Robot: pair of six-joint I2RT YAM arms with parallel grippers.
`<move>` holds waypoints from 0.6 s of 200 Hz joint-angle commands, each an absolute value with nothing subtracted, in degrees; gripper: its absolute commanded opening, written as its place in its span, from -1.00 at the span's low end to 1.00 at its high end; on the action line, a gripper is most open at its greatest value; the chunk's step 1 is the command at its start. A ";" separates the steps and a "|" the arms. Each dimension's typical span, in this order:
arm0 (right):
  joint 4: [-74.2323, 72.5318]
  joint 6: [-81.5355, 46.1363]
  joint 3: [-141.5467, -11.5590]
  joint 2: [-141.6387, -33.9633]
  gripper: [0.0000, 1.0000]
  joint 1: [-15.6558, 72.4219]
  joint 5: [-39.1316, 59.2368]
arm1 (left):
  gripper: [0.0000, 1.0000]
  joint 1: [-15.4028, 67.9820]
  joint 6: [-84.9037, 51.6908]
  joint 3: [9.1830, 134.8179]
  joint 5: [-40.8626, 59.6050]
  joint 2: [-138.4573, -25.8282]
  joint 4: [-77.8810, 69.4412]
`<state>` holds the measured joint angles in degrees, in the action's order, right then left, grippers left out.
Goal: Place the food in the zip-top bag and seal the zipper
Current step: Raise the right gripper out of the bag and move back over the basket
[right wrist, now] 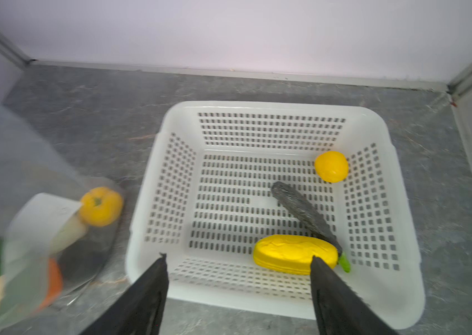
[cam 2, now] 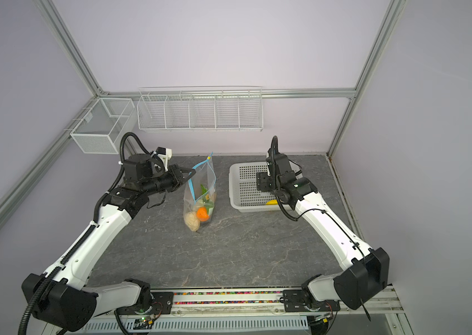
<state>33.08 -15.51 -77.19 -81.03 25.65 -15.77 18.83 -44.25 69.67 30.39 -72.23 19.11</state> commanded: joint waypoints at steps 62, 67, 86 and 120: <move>28.86 -12.91 -86.44 -104.34 0.52 12.81 -17.14 | -1.00 19.16 -42.75 71.47 30.15 -72.59 18.89; 29.00 -12.68 -87.24 -105.53 0.52 12.37 -17.31 | -1.00 19.18 -42.63 71.38 29.97 -72.59 18.73; 29.34 -11.93 -90.22 -110.29 0.52 10.19 -16.94 | -1.00 19.16 -41.51 71.27 28.49 -72.92 19.32; 31.80 -10.80 -97.48 -118.50 0.52 9.49 -16.95 | -1.00 19.07 -39.72 72.35 26.98 -73.44 21.60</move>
